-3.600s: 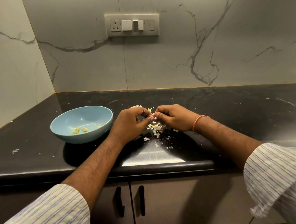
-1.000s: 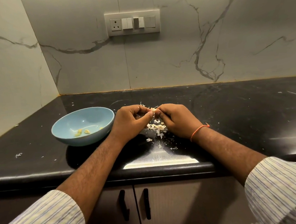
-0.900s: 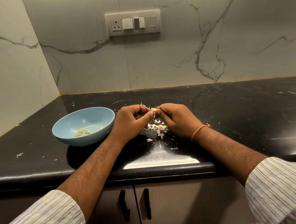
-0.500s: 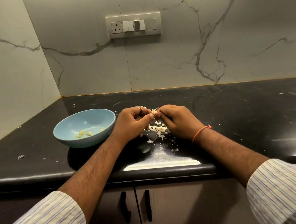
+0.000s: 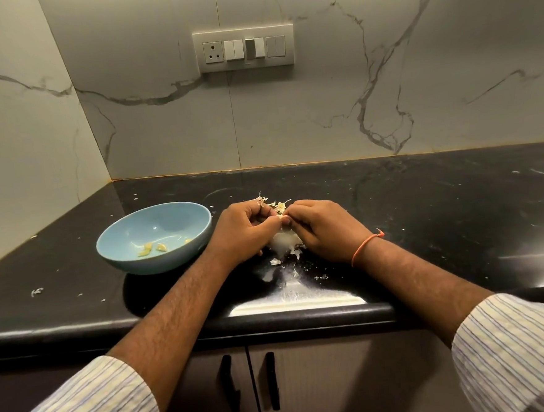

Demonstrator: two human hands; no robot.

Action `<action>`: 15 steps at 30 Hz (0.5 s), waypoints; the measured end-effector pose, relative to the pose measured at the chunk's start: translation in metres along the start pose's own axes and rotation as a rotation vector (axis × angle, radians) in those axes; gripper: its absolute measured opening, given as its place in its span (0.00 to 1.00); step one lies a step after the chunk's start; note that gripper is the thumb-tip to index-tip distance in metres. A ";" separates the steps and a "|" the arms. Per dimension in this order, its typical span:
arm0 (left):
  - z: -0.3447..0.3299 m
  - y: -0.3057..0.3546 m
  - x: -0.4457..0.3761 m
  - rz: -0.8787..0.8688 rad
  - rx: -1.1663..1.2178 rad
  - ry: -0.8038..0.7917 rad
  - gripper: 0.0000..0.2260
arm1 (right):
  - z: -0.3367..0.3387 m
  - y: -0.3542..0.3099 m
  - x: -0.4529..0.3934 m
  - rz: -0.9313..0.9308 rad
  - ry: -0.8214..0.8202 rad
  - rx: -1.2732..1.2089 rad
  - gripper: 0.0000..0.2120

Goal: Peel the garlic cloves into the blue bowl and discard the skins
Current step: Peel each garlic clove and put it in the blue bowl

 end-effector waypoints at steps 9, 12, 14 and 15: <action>0.000 0.003 -0.001 -0.041 -0.110 0.033 0.07 | -0.005 0.003 -0.001 -0.039 -0.015 -0.074 0.12; 0.000 0.002 -0.002 -0.040 -0.127 0.053 0.08 | -0.007 0.006 -0.001 -0.089 -0.035 -0.132 0.11; 0.000 0.002 -0.003 -0.043 -0.139 0.058 0.08 | -0.007 0.008 -0.001 -0.125 -0.057 -0.185 0.10; 0.000 0.002 -0.003 -0.045 -0.144 0.063 0.08 | -0.008 0.009 -0.002 -0.140 -0.068 -0.203 0.10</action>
Point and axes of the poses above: each hand's wrist, its own x-axis away from the middle knuckle, its own z-axis out of the back of the hand, y = z × x, the point moved 5 cm from there along -x, towards the middle knuckle, and after that the axes turned 1 degree about x, right-handed, at the moved point
